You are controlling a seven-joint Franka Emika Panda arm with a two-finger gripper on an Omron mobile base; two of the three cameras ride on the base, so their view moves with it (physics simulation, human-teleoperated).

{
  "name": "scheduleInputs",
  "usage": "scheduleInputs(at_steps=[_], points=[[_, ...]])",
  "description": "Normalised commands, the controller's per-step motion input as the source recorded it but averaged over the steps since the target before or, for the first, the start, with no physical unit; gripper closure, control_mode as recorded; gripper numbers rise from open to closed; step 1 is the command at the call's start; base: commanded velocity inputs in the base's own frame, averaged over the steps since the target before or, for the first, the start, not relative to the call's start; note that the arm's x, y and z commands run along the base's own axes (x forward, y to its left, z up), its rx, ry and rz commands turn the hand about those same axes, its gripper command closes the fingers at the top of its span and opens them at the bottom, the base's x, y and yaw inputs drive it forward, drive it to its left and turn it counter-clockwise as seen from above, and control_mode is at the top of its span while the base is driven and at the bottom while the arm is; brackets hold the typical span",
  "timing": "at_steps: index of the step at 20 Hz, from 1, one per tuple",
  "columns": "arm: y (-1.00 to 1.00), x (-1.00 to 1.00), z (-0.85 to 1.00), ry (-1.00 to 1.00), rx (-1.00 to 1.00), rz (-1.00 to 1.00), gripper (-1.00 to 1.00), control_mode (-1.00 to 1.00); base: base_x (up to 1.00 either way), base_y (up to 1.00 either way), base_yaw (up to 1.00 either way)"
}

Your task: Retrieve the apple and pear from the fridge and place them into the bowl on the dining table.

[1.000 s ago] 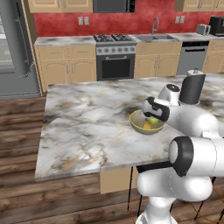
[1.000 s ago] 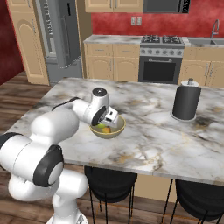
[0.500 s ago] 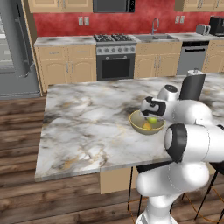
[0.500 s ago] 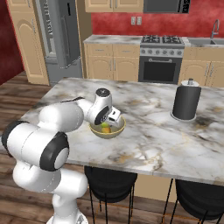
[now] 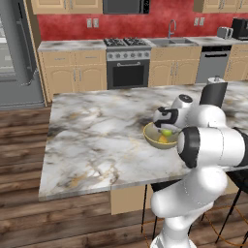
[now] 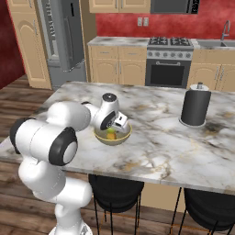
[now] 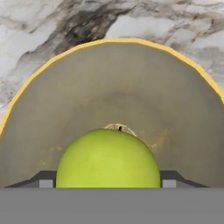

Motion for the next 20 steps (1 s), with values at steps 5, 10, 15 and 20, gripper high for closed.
scheduleInputs(at_steps=[5, 10, 15, 20], points=[[0.0, 0.07, -0.19, 0.0, 0.0, -0.02, 1.0, -1.0, 0.0, 0.0, 0.0], [0.0, 0.02, -0.16, 0.0, 0.0, -0.03, -1.0, -1.0, 0.0, 0.0, 0.0], [0.0, 0.0, -0.04, 0.0, 0.0, -0.04, -1.0, -1.0, 0.0, 0.0, 0.0], [0.0, -0.26, 0.29, -0.01, 0.0, -0.04, -1.0, -1.0, 0.0, 0.0, 0.0]])
